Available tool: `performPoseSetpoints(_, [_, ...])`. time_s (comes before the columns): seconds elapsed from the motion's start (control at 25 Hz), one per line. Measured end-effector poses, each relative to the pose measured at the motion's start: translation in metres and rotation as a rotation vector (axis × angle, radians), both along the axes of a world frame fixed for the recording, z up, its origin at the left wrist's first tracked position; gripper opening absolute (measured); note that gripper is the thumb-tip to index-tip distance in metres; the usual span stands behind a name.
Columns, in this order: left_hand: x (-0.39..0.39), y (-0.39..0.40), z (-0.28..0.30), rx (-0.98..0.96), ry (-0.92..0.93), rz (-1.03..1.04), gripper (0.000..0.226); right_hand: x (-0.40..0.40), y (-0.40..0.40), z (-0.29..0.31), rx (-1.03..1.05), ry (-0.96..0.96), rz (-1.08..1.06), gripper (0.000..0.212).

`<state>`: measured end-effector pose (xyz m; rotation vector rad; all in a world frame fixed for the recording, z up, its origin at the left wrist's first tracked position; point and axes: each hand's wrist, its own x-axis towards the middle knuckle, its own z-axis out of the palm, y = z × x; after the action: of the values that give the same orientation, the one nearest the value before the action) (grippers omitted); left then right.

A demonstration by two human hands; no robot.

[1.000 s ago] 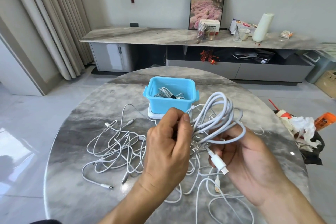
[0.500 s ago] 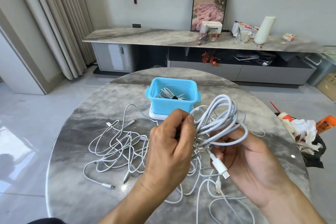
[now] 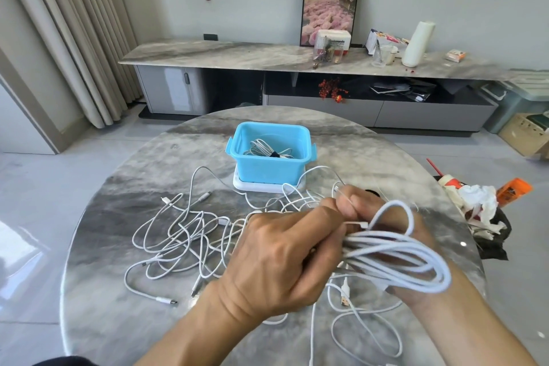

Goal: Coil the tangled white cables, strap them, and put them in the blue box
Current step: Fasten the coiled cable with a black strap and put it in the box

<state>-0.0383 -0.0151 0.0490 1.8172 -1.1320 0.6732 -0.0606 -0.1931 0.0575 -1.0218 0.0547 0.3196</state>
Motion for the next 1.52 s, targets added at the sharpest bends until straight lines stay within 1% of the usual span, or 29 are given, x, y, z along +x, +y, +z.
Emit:
performPoseSetpoints(0.04, [0.001, 0.0, -0.001, 0.036, -0.07, 0.001, 0.021, 0.002, 0.001, 0.004, -0.006, -0.02, 0.063, 0.011])
performPoseSetpoints(0.12, [0.003, 0.002, -0.003, 0.088, -0.168, -0.016, 0.014, 0.003, 0.004, 0.011, 0.172, -0.053, 0.192, 0.015])
performPoseSetpoints(0.16, [0.004, 0.003, -0.003, 0.107, -0.199, -0.024, 0.01, 0.002, 0.006, 0.017, 0.238, -0.053, 0.218, 0.015])
performPoseSetpoints(0.24, [0.006, 0.007, -0.006, 0.134, -0.222, -0.013, 0.008, -0.004, 0.001, 0.017, 0.192, -0.015, 0.207, 0.012])
performPoseSetpoints(0.32, [0.009, 0.008, -0.009, 0.145, -0.219, 0.03, 0.012, -0.009, -0.004, 0.014, 0.16, 0.045, 0.201, 0.011])
performPoseSetpoints(0.4, [0.012, 0.007, -0.011, 0.128, -0.218, 0.09, 0.013, -0.015, 0.002, 0.018, 0.209, 0.106, 0.17, 0.007])
performPoseSetpoints(0.44, [0.014, 0.006, -0.011, 0.116, -0.218, 0.118, 0.015, -0.018, 0.009, 0.02, 0.22, 0.138, 0.145, 0.01])
performPoseSetpoints(0.48, [0.015, 0.005, -0.011, 0.109, -0.221, 0.13, 0.018, -0.02, 0.016, 0.021, 0.183, 0.153, 0.111, 0.015])
performPoseSetpoints(0.52, [0.016, 0.004, -0.012, 0.109, -0.23, 0.128, 0.02, -0.023, 0.02, 0.022, 0.097, 0.154, 0.069, 0.017])
performPoseSetpoints(0.6, [0.018, 0.004, -0.015, 0.127, -0.25, 0.114, 0.015, -0.026, 0.025, 0.028, -0.075, 0.151, -0.009, 0.014])
performPoseSetpoints(0.68, [0.018, 0.003, -0.019, 0.123, -0.214, 0.116, 0.013, -0.028, 0.031, 0.031, -0.143, 0.112, -0.118, 0.014])
performPoseSetpoints(0.72, [0.017, 0.001, -0.021, 0.102, -0.173, 0.127, 0.014, -0.027, 0.034, 0.028, -0.15, 0.085, -0.213, 0.013])
performPoseSetpoints(0.84, [0.016, -0.013, -0.026, 0.023, -0.001, 0.241, 0.019, -0.023, 0.047, 0.011, -0.196, -0.069, -0.517, 0.022])
performPoseSetpoints(0.92, [0.014, -0.021, -0.027, -0.007, 0.146, 0.304, 0.021, -0.019, 0.053, -0.001, -0.256, -0.17, -0.669, 0.027])
performPoseSetpoints(1.04, [0.011, -0.027, -0.028, 0.011, 0.31, 0.333, 0.02, -0.017, 0.058, -0.012, -0.305, -0.285, -0.798, 0.025])
performPoseSetpoints(1.12, [0.011, -0.028, -0.025, -0.039, 0.503, 0.296, 0.021, -0.017, 0.062, -0.016, -0.389, -0.395, -0.864, 0.023])
performPoseSetpoints(1.2, [0.013, -0.027, -0.021, -0.163, 0.718, 0.171, 0.022, -0.017, 0.066, -0.018, -0.542, -0.519, -0.921, 0.02])
performPoseSetpoints(1.28, [0.011, -0.025, -0.019, -0.3, 0.913, 0.004, 0.023, -0.015, 0.068, -0.021, -0.703, -0.62, -0.947, 0.018])
performPoseSetpoints(1.36, [0.007, -0.023, -0.011, -0.414, 1.169, -0.158, 0.024, -0.013, 0.068, -0.024, -0.844, -0.688, -0.963, 0.016])
performPoseSetpoints(1.44, [0.004, -0.019, -0.003, -0.494, 1.443, -0.314, 0.024, -0.01, 0.068, -0.027, -0.937, -0.735, -0.971, 0.014])
performPoseSetpoints(1.48, [0.004, -0.016, 0.0, -0.512, 1.535, -0.386, 0.021, -0.01, 0.067, -0.027, -0.976, -0.765, -0.972, 0.013])
performPoseSetpoints(1.52, [0.005, -0.012, 0.001, -0.51, 1.576, -0.438, 0.02, -0.01, 0.066, -0.028, -1.015, -0.802, -0.968, 0.013])
